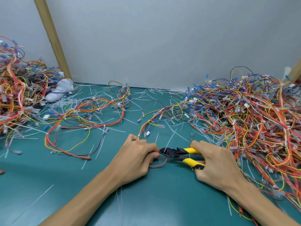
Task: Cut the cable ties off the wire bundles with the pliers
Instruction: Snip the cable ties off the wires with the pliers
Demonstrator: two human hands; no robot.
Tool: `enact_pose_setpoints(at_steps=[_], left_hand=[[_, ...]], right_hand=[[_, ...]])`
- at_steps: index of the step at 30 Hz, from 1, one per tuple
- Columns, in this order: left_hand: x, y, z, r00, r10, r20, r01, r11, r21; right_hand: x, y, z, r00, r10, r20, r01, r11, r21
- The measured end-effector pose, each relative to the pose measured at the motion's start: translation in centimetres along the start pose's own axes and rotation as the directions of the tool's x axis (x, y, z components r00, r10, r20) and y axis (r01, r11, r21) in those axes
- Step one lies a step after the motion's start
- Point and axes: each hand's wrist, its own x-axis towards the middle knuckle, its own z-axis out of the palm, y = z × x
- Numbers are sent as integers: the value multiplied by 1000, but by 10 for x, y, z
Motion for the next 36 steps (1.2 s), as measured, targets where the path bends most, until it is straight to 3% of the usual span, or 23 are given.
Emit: enact_pose_setpoints(at_steps=[17,20,25,28,32,34,36], left_hand=[[-1,-1,1,999,23,-26,-24,1000,-10],[-2,2,-1,999,23,-46,-25,999,-29],[-5,3,-15,958,70,-278,-49,996,80],[-3,11,-39,949,36,-315,-80,989,-126],[-15,27,-74,985,89,-147,-126,957,-262],[-30,31,-86,988,143,61,-115,937,-330],[-44,30,-91,915,172,365,-9,914,-407]], right_hand=[[-1,0,2,997,54,53,-57,997,47],[0,1,1,996,80,26,-83,989,120],[2,5,0,977,193,-89,-157,937,311],[4,10,-2,938,306,-165,-199,861,468],[5,16,-2,886,436,-160,-263,755,601],[6,18,-2,879,456,-141,-282,735,617],[5,19,-1,882,452,-133,-282,733,620]])
